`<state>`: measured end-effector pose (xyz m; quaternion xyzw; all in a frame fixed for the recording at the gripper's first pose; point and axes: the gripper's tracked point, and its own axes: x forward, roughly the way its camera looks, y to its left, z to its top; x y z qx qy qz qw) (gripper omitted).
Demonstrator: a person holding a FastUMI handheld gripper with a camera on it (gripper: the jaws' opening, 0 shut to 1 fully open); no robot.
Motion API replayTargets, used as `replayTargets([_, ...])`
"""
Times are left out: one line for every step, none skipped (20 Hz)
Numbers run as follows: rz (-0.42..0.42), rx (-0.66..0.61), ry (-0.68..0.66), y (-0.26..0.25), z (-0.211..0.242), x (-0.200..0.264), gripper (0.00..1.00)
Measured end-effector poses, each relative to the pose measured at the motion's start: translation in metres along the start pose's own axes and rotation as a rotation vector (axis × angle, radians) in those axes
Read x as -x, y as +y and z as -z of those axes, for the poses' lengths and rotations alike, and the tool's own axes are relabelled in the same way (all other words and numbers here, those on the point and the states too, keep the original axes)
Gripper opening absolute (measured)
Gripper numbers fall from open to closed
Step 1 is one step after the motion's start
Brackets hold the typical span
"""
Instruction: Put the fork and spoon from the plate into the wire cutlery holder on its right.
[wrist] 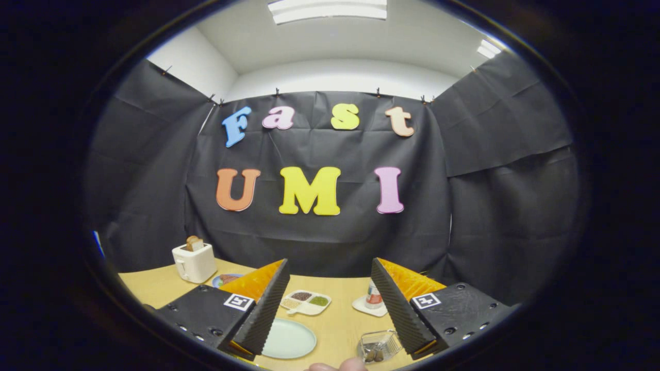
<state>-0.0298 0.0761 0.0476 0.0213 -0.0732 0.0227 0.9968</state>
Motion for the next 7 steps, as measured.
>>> replayTargets([0.0,0.003,-0.005,0.0005,-0.0015,0.0007,0.95])
replayTargets([0.0,0.007,-0.01,0.0009,-0.0018,0.0015,0.95])
replayTargets([-0.001,0.01,-0.011,0.0021,-0.0022,0.0021,0.95])
replayTargets([-0.002,0.012,-0.009,0.0037,-0.0016,0.0019,0.95])
replayTargets([-0.002,0.011,-0.009,0.0044,-0.002,0.0019,0.95])
replayTargets([-0.003,0.011,-0.009,0.0053,-0.0025,0.0011,0.95])
replayTargets([-0.002,0.011,-0.011,0.0054,-0.0029,0.0014,0.95])
